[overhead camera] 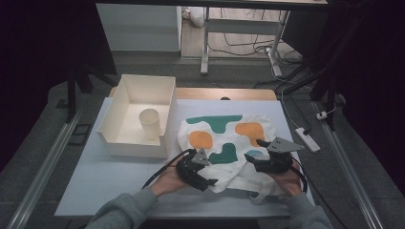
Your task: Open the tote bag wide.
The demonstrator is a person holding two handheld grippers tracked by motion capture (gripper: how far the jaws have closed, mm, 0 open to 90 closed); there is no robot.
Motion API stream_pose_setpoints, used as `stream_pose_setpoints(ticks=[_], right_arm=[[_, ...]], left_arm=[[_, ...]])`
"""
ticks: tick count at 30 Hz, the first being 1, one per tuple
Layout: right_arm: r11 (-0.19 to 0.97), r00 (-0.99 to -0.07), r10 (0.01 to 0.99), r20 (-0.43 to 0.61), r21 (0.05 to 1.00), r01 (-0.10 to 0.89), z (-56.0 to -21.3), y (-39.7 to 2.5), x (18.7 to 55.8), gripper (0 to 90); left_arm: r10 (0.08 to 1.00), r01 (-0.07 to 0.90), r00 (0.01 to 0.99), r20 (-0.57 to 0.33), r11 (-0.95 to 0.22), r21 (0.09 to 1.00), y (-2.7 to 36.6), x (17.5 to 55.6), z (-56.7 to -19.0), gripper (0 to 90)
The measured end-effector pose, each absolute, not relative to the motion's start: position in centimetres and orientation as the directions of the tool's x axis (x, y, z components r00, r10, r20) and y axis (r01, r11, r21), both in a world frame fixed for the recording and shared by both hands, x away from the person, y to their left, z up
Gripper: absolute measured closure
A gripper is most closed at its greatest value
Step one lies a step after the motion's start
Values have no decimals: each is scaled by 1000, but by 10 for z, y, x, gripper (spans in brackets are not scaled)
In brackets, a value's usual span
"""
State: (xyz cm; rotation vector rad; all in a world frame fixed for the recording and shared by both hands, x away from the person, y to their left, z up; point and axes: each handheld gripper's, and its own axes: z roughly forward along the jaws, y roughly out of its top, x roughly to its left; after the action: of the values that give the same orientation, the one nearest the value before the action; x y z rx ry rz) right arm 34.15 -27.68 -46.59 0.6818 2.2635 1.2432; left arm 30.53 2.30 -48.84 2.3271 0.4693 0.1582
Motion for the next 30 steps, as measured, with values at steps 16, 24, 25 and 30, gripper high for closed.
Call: stream_pose_setpoints(ticks=[16, 24, 25, 30], right_arm=[[480, -772, 615, -162, 854, 203, -470, -275, 341, 277], [479, -773, 614, -162, 854, 202, -469, -275, 341, 277], [479, -772, 614, -161, 854, 202, -469, -275, 341, 277], [478, -773, 614, -163, 855, 199, -469, -275, 341, 277]], left_arm=[[295, 190, 955, 44, -717, 670, 5, 283, -493, 235], [300, 188, 952, 56, -721, 667, 6, 286, -497, 590], [312, 194, 948, 59, -718, 669, 7, 287, -497, 673], [327, 221, 944, 31, -701, 678, 12, 292, -496, 886]])
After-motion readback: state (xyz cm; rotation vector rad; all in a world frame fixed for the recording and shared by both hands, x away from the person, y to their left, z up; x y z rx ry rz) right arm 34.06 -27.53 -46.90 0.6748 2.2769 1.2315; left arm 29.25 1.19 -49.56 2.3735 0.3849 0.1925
